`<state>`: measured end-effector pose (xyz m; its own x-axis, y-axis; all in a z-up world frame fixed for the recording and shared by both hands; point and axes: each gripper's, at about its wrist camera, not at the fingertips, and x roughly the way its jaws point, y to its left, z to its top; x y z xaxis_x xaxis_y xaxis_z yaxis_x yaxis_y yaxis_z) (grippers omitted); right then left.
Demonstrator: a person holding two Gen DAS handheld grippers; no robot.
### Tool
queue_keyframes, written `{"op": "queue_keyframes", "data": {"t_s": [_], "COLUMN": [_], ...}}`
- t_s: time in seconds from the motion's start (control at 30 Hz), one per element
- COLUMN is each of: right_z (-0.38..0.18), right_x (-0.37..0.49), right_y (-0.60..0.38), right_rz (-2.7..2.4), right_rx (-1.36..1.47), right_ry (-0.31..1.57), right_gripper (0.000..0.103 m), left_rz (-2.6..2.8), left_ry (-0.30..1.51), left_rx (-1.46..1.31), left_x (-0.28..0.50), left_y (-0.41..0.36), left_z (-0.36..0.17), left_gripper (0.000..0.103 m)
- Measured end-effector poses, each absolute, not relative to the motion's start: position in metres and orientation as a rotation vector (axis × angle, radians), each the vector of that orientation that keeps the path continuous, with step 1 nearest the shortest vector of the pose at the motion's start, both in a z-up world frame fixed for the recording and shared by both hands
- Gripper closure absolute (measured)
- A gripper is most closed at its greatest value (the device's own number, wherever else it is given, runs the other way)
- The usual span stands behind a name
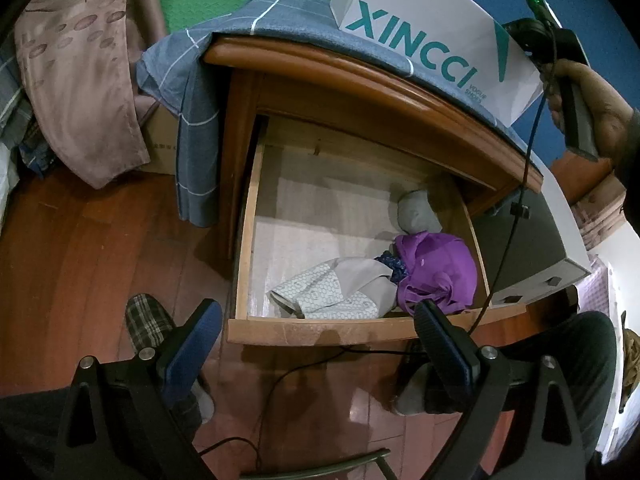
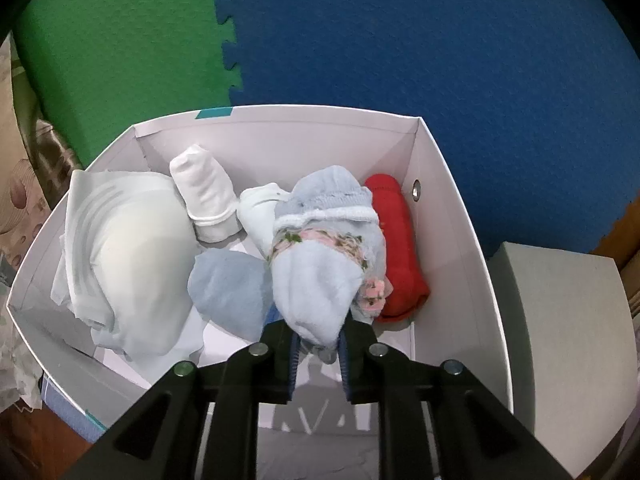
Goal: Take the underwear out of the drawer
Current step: 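Lower the sock into the box and open the right tool, then withdraw the right tool while the left tool grasps the purple bra in the drawer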
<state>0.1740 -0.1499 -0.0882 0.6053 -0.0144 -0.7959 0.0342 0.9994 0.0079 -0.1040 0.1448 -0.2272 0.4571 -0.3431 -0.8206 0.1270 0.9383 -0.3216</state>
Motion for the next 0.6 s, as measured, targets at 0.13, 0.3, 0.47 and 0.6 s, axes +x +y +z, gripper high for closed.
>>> {"op": "queue_keyframes", "data": {"t_s": [0.13, 0.3, 0.47, 0.6], "right_z": [-0.08, -0.021, -0.009, -0.059], "right_x": [0.165, 0.097, 0.012, -0.043], "right_y": [-0.148, -0.16, -0.189, -0.219], "right_rz": [0.03, 0.033, 0.071, 0.121], "right_rx": [0.047, 0.049, 0.009, 0.047], "right_ry": [0.881, 0.605, 0.475, 0.505], "right_gripper": [0.068, 0.054, 0.042, 0.04], "left_rz": [-0.285, -0.286, -0.348, -0.415], "left_ry": [1.044, 1.002, 0.963, 0.955], "left_rx": [-0.213, -0.145, -0.075, -0.012], "left_x": [-0.106, -0.111, -0.118, -0.122], "left_y": [0.145, 0.137, 0.121, 0.1], "left_z": [-0.226, -0.222, -0.219, -0.22], "left_gripper": [0.008, 0.008, 0.008, 0.008]}}
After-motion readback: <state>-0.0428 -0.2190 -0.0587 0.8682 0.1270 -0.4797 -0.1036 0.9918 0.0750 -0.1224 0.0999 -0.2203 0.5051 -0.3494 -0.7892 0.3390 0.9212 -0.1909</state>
